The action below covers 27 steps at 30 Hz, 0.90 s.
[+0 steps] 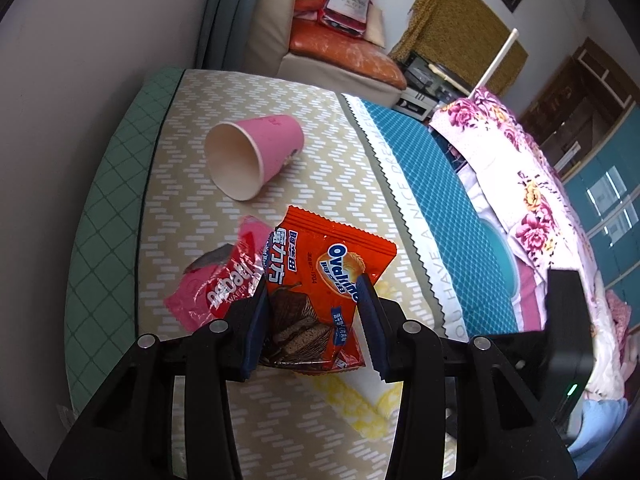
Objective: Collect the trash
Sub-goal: 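Carry both items over the bin and release the tissue from right tool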
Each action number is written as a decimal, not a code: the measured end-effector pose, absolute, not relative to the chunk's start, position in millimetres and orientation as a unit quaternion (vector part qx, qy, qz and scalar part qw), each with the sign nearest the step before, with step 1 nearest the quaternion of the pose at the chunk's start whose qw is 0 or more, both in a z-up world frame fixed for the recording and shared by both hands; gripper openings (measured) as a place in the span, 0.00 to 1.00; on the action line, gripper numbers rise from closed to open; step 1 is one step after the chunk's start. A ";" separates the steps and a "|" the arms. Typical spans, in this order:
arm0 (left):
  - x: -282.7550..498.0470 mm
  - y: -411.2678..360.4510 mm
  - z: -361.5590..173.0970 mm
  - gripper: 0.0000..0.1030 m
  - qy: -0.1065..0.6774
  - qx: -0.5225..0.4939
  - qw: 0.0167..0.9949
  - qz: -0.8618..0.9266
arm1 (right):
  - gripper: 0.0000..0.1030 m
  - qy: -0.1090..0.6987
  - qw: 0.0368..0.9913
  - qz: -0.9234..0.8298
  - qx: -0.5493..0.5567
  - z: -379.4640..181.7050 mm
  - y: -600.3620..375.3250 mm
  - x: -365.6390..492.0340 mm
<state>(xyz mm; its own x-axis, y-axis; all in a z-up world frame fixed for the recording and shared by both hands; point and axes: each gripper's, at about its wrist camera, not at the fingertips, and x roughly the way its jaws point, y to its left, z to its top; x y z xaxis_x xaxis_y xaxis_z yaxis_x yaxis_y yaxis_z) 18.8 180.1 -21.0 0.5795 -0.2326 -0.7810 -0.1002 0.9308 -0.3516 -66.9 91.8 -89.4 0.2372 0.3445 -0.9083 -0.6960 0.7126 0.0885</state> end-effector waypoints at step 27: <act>39.1 55.5 4.4 0.42 0.471 -0.087 0.872 -0.099 | 0.06 0.462 0.856 0.229 -0.020 -21.4 -101.9 5.3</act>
<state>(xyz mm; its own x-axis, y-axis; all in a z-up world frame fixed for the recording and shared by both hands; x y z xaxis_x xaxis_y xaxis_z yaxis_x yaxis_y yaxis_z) 39.1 55.5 4.4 0.5371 -0.2557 -0.8038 0.0911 0.9650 -0.2461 5.3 -101.9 -21.4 0.4674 0.3736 -0.8013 -0.4108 0.8943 0.1774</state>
